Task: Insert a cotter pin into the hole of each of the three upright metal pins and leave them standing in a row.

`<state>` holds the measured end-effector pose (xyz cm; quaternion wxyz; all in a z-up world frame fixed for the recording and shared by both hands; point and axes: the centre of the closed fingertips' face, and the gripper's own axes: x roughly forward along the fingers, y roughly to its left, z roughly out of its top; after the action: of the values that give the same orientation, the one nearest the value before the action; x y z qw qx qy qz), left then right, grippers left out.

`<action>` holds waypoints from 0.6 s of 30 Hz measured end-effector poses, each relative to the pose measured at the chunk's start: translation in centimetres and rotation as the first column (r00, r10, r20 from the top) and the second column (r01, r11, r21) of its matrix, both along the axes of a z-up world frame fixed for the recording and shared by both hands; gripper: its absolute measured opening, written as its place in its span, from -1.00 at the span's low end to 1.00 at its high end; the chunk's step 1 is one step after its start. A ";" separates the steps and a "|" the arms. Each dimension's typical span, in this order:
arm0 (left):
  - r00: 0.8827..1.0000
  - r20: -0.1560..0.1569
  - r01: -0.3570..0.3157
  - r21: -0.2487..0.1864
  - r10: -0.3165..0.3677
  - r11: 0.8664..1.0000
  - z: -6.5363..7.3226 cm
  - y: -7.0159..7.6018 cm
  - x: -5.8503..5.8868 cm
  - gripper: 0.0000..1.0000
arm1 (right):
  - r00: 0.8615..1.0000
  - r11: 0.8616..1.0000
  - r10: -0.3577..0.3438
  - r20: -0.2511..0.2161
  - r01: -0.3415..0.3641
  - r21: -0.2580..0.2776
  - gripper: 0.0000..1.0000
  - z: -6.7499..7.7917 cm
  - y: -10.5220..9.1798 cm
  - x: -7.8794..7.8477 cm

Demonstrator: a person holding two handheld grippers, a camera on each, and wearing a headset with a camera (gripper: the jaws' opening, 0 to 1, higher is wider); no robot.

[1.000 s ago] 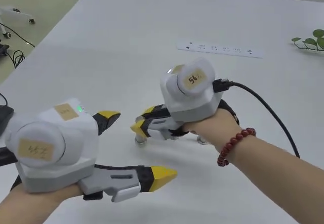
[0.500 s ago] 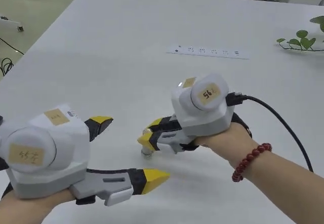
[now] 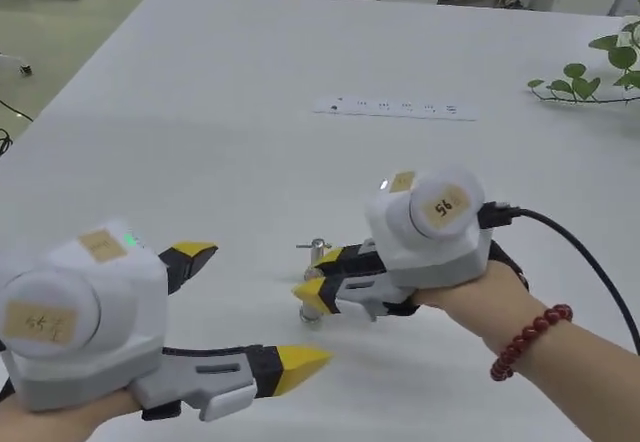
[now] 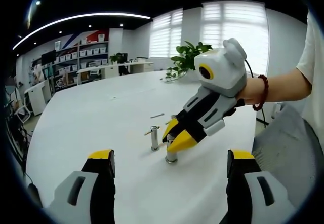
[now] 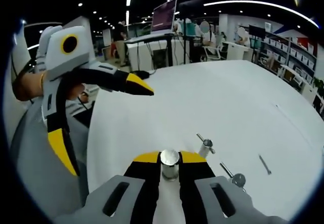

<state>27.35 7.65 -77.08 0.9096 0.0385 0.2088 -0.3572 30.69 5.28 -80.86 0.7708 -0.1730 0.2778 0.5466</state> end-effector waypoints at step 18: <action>1.000 -0.001 0.019 -0.010 -0.019 1.000 -0.1 -0.7 -0.2 0.81 | 0.999 0.999 -0.032 0.000 0.032 -0.025 -0.73 -0.8 -3.7 -0.1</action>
<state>27.16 6.94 -77.19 0.9063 0.0358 0.2071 -0.3667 30.55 1.63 -81.62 0.7771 -0.1781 0.2873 0.5309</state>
